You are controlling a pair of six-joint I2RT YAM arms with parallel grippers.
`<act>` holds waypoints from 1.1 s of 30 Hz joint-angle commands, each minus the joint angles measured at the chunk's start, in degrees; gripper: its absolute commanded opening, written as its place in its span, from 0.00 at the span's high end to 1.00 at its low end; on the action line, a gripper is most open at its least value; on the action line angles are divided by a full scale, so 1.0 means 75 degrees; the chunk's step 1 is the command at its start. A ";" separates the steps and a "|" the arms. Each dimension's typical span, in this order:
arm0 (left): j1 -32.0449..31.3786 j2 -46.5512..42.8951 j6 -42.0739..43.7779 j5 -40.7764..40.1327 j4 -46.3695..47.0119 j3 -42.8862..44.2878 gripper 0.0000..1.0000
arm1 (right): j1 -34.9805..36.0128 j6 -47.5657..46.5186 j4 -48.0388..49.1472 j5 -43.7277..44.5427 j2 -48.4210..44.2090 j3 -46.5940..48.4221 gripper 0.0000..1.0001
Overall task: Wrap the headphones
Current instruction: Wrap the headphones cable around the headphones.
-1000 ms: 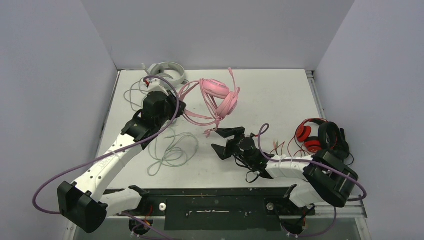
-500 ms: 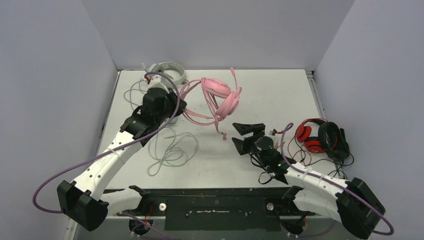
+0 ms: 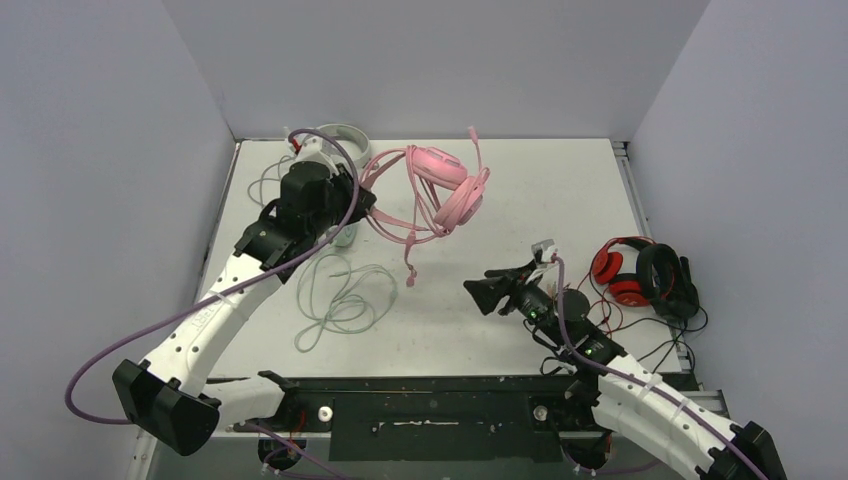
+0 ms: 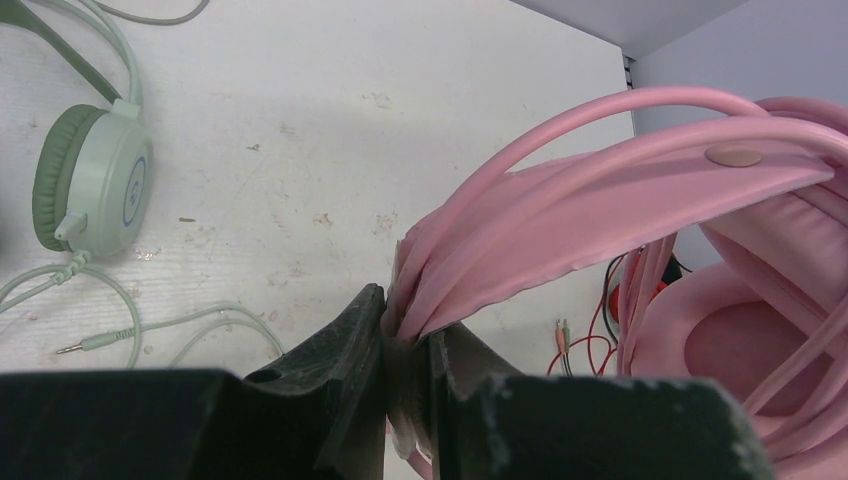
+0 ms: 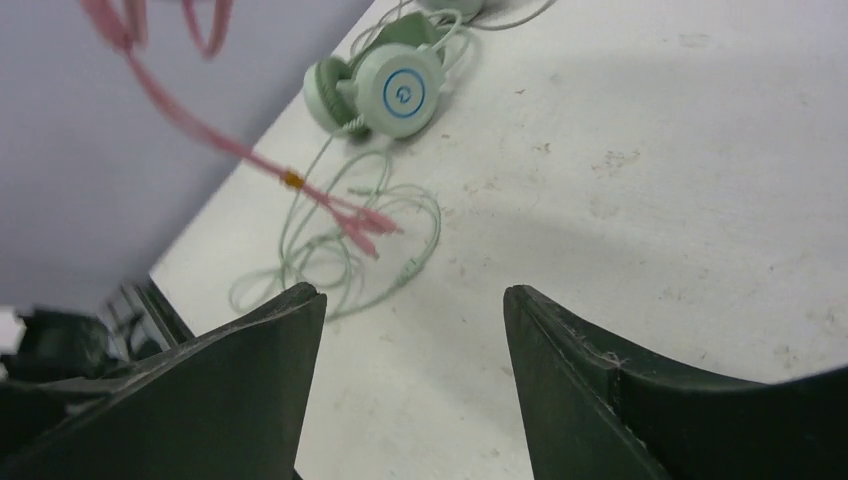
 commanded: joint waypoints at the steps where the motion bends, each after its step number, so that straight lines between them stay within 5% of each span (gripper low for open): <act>1: 0.0037 -0.0072 -0.0221 0.0562 0.0606 0.0855 1.00 | 0.0337 -0.3637 0.1135 -0.1651 -0.0119 -0.0518 0.35; 7: 0.0037 -0.0099 -0.0172 0.0831 0.0480 0.0978 1.00 | 0.0971 -0.5349 0.2132 -0.2418 0.0781 -0.0534 0.37; 20: 0.0014 0.0076 0.0041 0.0932 -0.0274 0.1352 1.00 | 0.2182 -0.7176 0.4741 -0.1561 0.4032 0.0534 0.39; 33: 0.0013 0.0006 0.0052 0.0993 -0.0466 0.1370 1.00 | 0.2243 -0.7894 0.6157 -0.1435 0.6301 0.1649 0.38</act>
